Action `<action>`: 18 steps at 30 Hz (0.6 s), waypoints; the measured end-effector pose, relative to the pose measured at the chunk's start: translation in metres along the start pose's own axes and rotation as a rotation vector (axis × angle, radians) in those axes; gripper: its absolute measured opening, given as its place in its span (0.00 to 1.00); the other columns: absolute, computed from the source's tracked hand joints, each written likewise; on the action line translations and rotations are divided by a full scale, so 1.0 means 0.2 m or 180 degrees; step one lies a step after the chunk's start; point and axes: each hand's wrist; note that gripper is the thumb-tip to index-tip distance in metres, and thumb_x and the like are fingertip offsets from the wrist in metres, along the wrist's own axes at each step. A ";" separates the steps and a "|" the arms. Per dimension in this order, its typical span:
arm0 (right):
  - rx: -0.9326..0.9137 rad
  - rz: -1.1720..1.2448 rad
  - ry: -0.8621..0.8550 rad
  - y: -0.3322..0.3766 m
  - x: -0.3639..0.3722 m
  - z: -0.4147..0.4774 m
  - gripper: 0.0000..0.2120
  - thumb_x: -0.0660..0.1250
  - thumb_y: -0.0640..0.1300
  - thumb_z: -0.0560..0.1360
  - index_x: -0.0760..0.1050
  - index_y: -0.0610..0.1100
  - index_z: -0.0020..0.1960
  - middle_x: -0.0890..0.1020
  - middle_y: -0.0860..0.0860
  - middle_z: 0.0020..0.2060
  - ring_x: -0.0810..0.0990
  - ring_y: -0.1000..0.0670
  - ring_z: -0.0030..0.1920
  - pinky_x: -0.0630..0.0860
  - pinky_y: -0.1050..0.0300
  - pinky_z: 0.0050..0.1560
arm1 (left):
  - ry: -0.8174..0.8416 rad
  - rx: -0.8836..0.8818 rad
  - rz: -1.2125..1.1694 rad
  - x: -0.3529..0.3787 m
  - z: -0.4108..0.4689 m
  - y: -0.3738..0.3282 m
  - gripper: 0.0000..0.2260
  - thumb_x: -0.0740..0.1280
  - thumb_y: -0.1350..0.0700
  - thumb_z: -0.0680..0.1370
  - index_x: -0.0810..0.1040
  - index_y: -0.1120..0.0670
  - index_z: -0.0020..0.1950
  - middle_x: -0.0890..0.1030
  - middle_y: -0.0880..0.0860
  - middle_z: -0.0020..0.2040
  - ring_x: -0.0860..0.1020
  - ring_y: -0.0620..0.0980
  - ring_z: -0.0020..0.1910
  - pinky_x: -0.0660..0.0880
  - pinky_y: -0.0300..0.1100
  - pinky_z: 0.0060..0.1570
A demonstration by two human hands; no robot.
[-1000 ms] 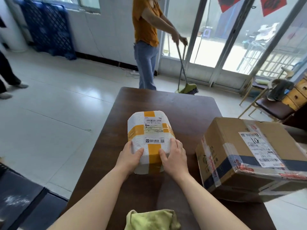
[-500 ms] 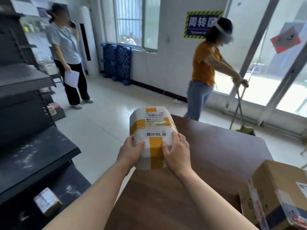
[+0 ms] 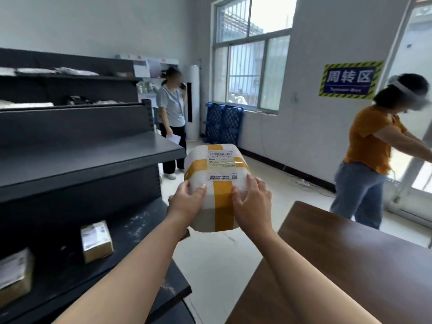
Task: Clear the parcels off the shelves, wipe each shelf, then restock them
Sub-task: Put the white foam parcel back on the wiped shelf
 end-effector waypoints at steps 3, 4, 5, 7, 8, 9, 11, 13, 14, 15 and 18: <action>-0.0173 0.0221 0.0008 0.22 0.07 0.01 0.28 0.60 0.53 0.80 0.60 0.43 0.76 0.66 0.47 0.71 0.62 0.45 0.70 0.63 0.43 0.71 | -0.0229 0.0087 0.0023 -0.23 0.01 -0.04 0.29 0.62 0.36 0.73 0.63 0.43 0.72 0.71 0.55 0.65 0.74 0.58 0.59 0.74 0.56 0.59; -0.0226 0.0271 0.0008 0.29 0.09 0.01 0.28 0.60 0.52 0.80 0.60 0.43 0.76 0.66 0.47 0.71 0.62 0.45 0.70 0.64 0.43 0.71 | -0.0286 0.0108 -0.0002 -0.30 0.01 -0.06 0.31 0.61 0.34 0.72 0.63 0.43 0.72 0.71 0.55 0.65 0.73 0.58 0.59 0.74 0.56 0.59; -0.0285 0.0307 0.0007 0.35 0.10 0.01 0.28 0.60 0.52 0.80 0.60 0.43 0.76 0.66 0.47 0.71 0.62 0.44 0.70 0.64 0.42 0.70 | -0.0349 0.0138 -0.0022 -0.37 0.01 -0.07 0.31 0.61 0.34 0.71 0.63 0.43 0.72 0.71 0.54 0.65 0.73 0.58 0.60 0.74 0.57 0.59; -0.0437 0.0326 0.0005 0.50 0.16 0.02 0.28 0.60 0.53 0.79 0.60 0.43 0.75 0.65 0.47 0.71 0.62 0.44 0.70 0.64 0.42 0.70 | -0.0475 0.0216 -0.0108 -0.52 0.02 -0.10 0.32 0.61 0.33 0.71 0.63 0.43 0.72 0.72 0.54 0.65 0.73 0.58 0.59 0.75 0.57 0.58; -0.0476 0.0328 -0.0003 0.54 0.17 0.03 0.28 0.60 0.53 0.79 0.60 0.43 0.75 0.65 0.47 0.71 0.62 0.44 0.70 0.65 0.41 0.70 | -0.0518 0.0235 -0.0133 -0.56 0.02 -0.11 0.32 0.61 0.33 0.70 0.64 0.43 0.72 0.72 0.54 0.65 0.73 0.58 0.59 0.75 0.57 0.59; -0.0525 0.0351 0.0001 0.61 0.19 0.03 0.28 0.59 0.54 0.79 0.60 0.44 0.75 0.65 0.47 0.71 0.62 0.44 0.71 0.65 0.41 0.70 | -0.0594 0.0261 -0.0138 -0.64 0.03 -0.13 0.32 0.61 0.33 0.70 0.64 0.43 0.71 0.72 0.54 0.65 0.73 0.58 0.59 0.74 0.57 0.59; -0.0625 0.0394 0.0025 0.73 0.24 0.02 0.28 0.59 0.54 0.80 0.59 0.44 0.76 0.65 0.47 0.71 0.62 0.44 0.71 0.65 0.40 0.69 | -0.0742 0.0333 -0.0162 -0.77 0.03 -0.15 0.32 0.61 0.32 0.69 0.65 0.43 0.71 0.72 0.54 0.65 0.73 0.58 0.60 0.74 0.57 0.59; -0.0744 0.0455 0.0057 0.87 0.30 0.01 0.28 0.58 0.55 0.80 0.59 0.44 0.76 0.65 0.47 0.71 0.62 0.44 0.70 0.65 0.40 0.69 | -0.0923 0.0391 -0.0162 -0.92 0.03 -0.16 0.31 0.62 0.32 0.70 0.66 0.44 0.70 0.71 0.54 0.65 0.73 0.57 0.60 0.73 0.57 0.60; -0.0782 0.0473 0.0061 0.93 0.32 0.01 0.28 0.58 0.55 0.79 0.59 0.45 0.76 0.65 0.47 0.71 0.62 0.44 0.70 0.65 0.40 0.69 | -0.0998 0.0421 -0.0161 -0.99 0.04 -0.16 0.31 0.62 0.33 0.71 0.66 0.44 0.70 0.71 0.54 0.65 0.73 0.57 0.60 0.73 0.56 0.60; -0.0812 0.0497 0.0075 0.98 0.35 0.00 0.28 0.58 0.55 0.79 0.59 0.45 0.76 0.66 0.47 0.70 0.62 0.44 0.70 0.65 0.40 0.69 | -0.1070 0.0441 -0.0150 -1.05 0.04 -0.16 0.30 0.63 0.33 0.72 0.66 0.45 0.70 0.71 0.54 0.65 0.73 0.56 0.60 0.73 0.56 0.60; -0.0909 0.0584 0.0178 1.16 0.45 -0.02 0.28 0.58 0.56 0.79 0.60 0.46 0.76 0.66 0.47 0.70 0.63 0.43 0.69 0.65 0.41 0.69 | -0.1283 0.0472 -0.0077 -1.25 0.04 -0.15 0.29 0.63 0.34 0.73 0.66 0.46 0.70 0.71 0.54 0.65 0.73 0.56 0.60 0.73 0.56 0.60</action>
Point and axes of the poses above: each hand's wrist, its own z-axis towards the middle knuckle, its own x-axis out of the palm, y = z × x
